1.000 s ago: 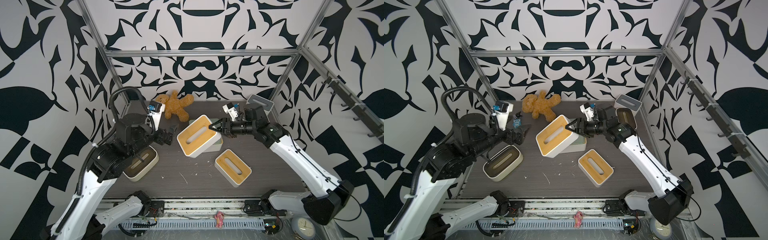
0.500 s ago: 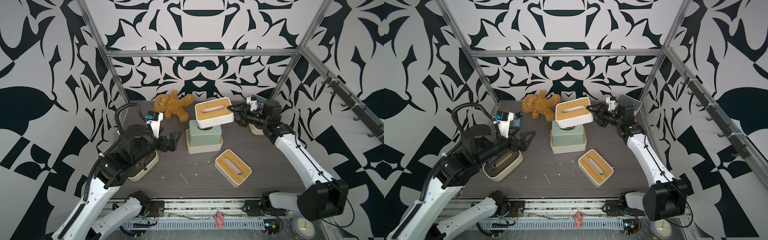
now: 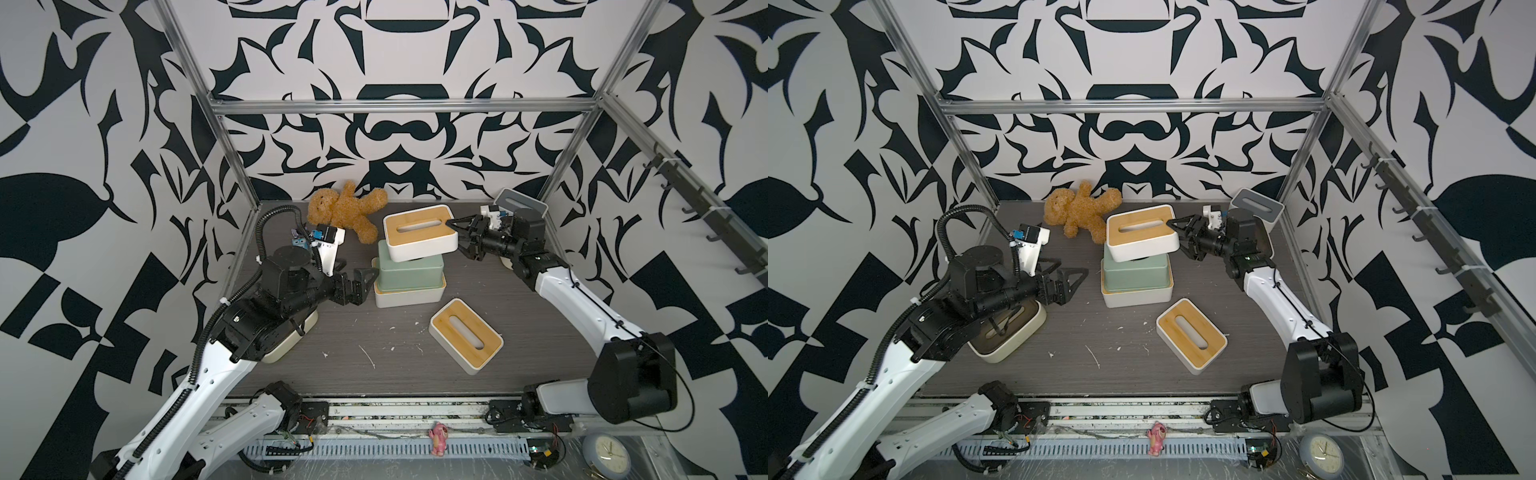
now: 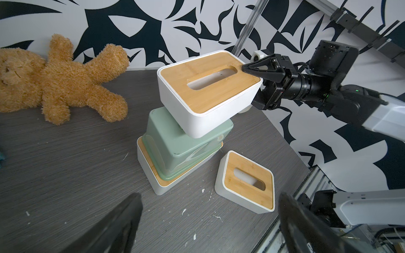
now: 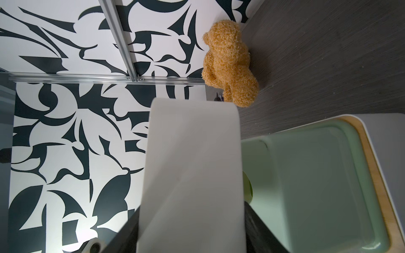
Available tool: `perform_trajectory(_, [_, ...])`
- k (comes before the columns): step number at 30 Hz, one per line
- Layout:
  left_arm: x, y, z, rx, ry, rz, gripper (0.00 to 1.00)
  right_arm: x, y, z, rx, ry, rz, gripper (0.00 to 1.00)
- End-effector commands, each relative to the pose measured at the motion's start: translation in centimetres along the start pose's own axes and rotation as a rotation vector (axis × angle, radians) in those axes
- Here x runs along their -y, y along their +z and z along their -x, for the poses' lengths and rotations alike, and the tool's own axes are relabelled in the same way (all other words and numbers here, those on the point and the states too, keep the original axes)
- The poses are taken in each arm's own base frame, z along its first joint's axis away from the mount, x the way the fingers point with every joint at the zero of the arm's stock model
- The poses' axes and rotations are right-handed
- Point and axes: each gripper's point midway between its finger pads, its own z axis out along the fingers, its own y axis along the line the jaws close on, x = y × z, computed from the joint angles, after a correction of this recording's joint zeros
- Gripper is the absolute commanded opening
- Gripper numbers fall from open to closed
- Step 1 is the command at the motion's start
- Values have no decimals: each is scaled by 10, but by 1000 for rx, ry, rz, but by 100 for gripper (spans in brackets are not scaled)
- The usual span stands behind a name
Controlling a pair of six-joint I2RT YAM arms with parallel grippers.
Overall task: Stack the tissue boxes
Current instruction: Place the tissue box at the tissue box.
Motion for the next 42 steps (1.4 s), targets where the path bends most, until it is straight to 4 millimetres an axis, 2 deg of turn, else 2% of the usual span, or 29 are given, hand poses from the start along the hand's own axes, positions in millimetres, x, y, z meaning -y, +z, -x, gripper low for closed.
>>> perform_trajectory(1, [2,5,-1,3,-18,-24,99,-42,-4,-5,1,-117,135,0])
perform_trajectory(10, [-2,13,-5,-15,-31,-16,99,-26,0,-12,-5,-95,117,0])
perform_trajectory(21, [-4,16,-10,-26,-45,-16,99,-20,1,-15,3,-105,108,0])
perform_trajectory(27, [-5,17,-11,-30,-47,-13,99,-14,3,-21,-10,-106,104,13])
perform_trajectory(35, [-6,21,-13,-37,-55,-11,99,-10,1,-27,-16,-111,94,42])
perform_trajectory(42, [-6,22,-13,-40,-61,-14,99,-10,0,-30,-18,-121,87,54])
